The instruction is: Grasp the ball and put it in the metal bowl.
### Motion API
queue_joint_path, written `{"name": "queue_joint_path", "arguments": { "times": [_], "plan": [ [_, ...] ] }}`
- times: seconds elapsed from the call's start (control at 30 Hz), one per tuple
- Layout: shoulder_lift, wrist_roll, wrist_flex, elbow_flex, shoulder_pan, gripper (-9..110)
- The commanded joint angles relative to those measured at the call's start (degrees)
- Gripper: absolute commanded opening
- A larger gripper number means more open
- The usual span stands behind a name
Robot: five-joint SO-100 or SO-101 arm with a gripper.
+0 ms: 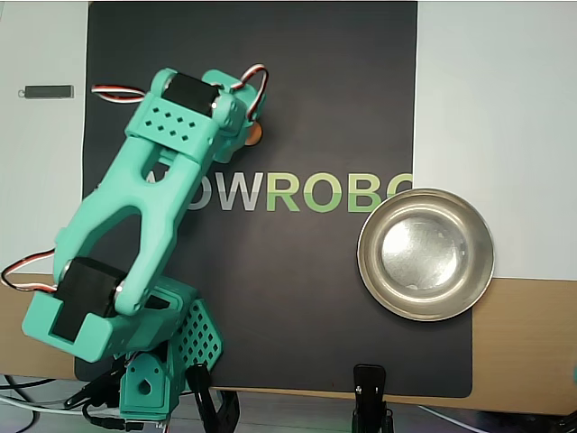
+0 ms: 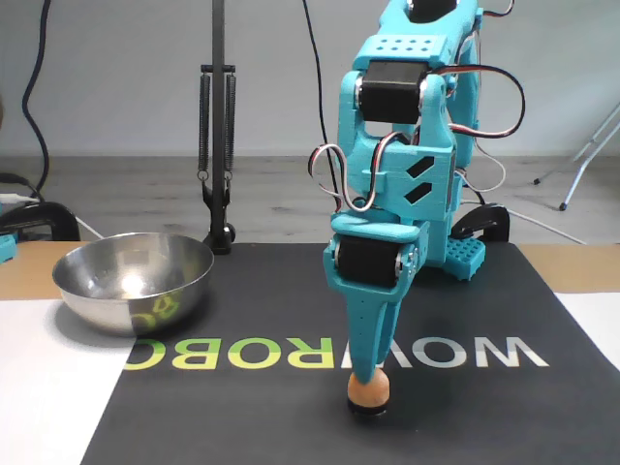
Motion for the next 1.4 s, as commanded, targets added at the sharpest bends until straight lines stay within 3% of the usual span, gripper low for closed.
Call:
{"name": "queue_joint_path", "arguments": {
  "times": [0.0,1.37],
  "plan": [
    [2.11,0.26,0.09,0.09,0.00,60],
    [-3.60,-0.09,-0.44,-0.44,0.18,62]
  ]
}}
